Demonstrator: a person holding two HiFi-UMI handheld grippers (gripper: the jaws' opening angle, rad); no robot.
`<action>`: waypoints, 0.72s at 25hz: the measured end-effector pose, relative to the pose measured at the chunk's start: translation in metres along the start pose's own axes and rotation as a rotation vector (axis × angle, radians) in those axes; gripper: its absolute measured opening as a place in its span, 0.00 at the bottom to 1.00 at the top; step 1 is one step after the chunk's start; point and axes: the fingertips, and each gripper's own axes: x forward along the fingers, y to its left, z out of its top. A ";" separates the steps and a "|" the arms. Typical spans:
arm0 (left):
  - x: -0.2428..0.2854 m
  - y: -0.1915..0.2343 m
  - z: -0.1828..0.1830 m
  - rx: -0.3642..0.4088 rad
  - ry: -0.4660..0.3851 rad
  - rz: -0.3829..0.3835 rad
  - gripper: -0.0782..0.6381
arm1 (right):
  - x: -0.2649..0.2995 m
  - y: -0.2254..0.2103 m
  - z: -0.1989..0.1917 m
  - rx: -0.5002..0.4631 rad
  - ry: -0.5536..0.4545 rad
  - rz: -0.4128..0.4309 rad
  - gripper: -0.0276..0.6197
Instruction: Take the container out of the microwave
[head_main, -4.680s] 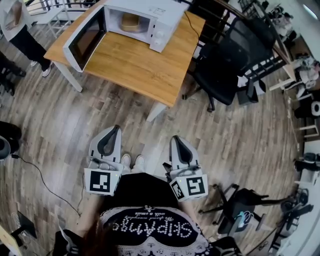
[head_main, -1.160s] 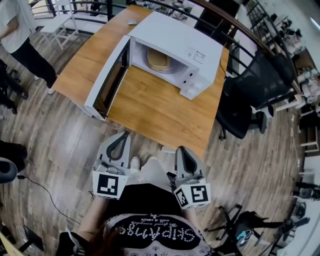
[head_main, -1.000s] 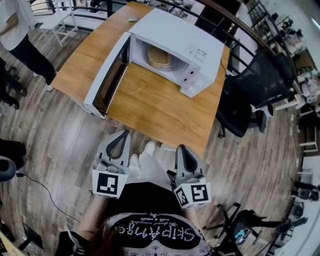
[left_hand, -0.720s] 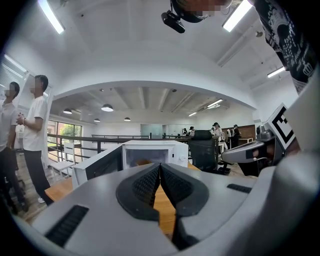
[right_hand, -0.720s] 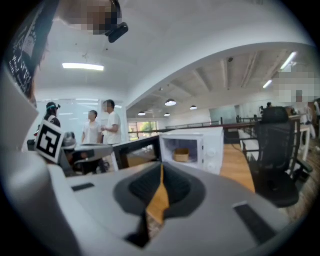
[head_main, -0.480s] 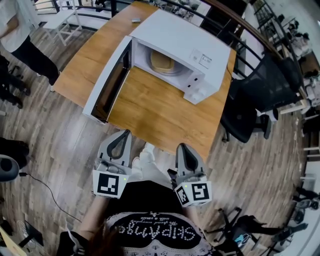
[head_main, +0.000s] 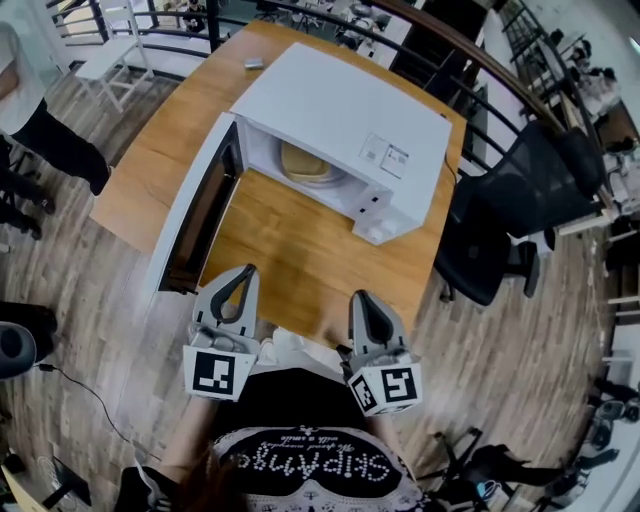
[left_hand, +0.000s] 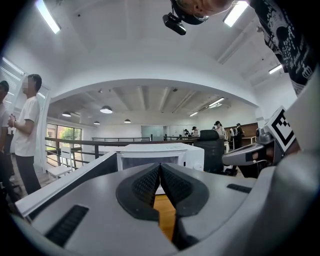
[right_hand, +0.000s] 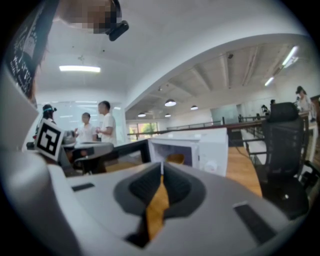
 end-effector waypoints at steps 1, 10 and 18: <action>0.007 0.001 0.000 -0.001 0.001 0.001 0.16 | 0.005 -0.005 0.001 0.001 0.002 0.001 0.10; 0.051 0.005 -0.001 -0.015 0.021 0.001 0.16 | 0.032 -0.036 0.005 0.018 0.028 0.001 0.10; 0.071 0.001 0.000 -0.006 0.028 0.017 0.16 | 0.035 -0.053 0.005 0.038 0.036 0.002 0.10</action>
